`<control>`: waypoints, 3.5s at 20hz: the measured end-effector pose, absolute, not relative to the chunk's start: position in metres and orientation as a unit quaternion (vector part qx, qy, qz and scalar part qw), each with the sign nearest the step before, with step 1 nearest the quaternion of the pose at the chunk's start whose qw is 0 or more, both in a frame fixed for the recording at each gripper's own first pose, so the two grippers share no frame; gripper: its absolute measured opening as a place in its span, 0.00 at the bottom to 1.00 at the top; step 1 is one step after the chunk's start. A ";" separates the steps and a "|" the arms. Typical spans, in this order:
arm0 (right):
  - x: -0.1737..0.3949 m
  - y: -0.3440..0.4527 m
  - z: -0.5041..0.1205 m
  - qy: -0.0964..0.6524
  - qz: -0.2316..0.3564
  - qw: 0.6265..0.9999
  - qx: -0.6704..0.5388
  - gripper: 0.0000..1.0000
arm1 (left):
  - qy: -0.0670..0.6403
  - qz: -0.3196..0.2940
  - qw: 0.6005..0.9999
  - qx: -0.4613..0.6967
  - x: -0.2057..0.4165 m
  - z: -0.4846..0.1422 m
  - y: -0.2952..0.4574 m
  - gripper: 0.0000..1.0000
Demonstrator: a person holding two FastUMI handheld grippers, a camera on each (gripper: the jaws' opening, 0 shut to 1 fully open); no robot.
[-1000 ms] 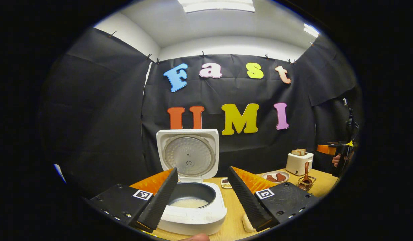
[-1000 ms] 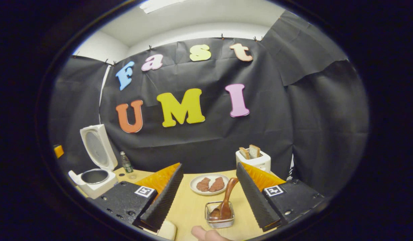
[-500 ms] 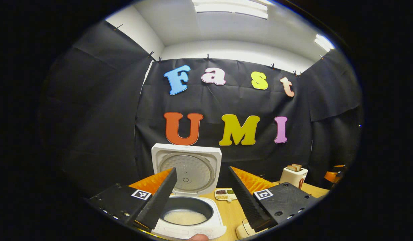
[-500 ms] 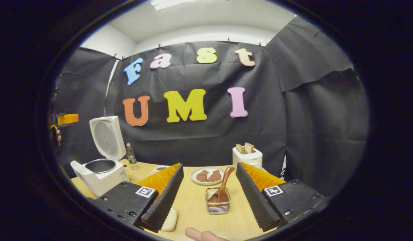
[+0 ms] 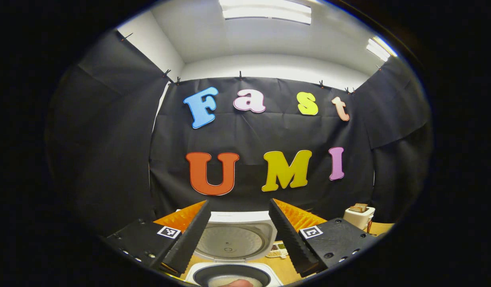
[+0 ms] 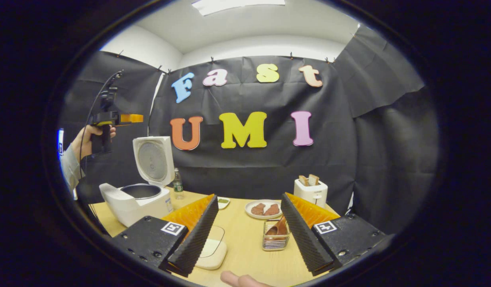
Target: Close the left gripper, press the button to open the rice cooker; take a wooden spoon from the chopstick holder with the right hand, scoop a spoonful of rice and pour it into the rice cooker, then put the wooden spoon back into the chopstick holder.
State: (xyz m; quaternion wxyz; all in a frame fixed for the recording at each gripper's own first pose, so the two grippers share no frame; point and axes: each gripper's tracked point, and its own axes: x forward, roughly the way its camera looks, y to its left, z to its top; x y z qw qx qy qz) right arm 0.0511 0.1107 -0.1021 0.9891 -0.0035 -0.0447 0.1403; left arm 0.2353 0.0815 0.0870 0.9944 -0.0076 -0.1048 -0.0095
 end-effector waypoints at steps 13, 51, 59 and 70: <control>0.026 0.063 -0.066 -0.146 0.070 0.983 0.084 1.00 | -0.029 0.049 0.995 -0.077 0.358 0.034 0.124 0.94; -0.084 0.090 -0.105 -0.090 0.091 0.991 0.041 1.00 | 0.268 0.053 0.959 -0.074 0.150 -0.159 0.095 0.97; -0.097 0.097 -0.103 -0.090 0.097 0.990 0.045 1.00 | 0.262 0.042 0.964 -0.029 0.136 -0.166 0.089 0.96; -0.100 0.100 -0.106 -0.082 0.103 0.990 0.048 1.00 | 0.246 0.020 0.969 -0.027 0.129 -0.172 0.070 0.98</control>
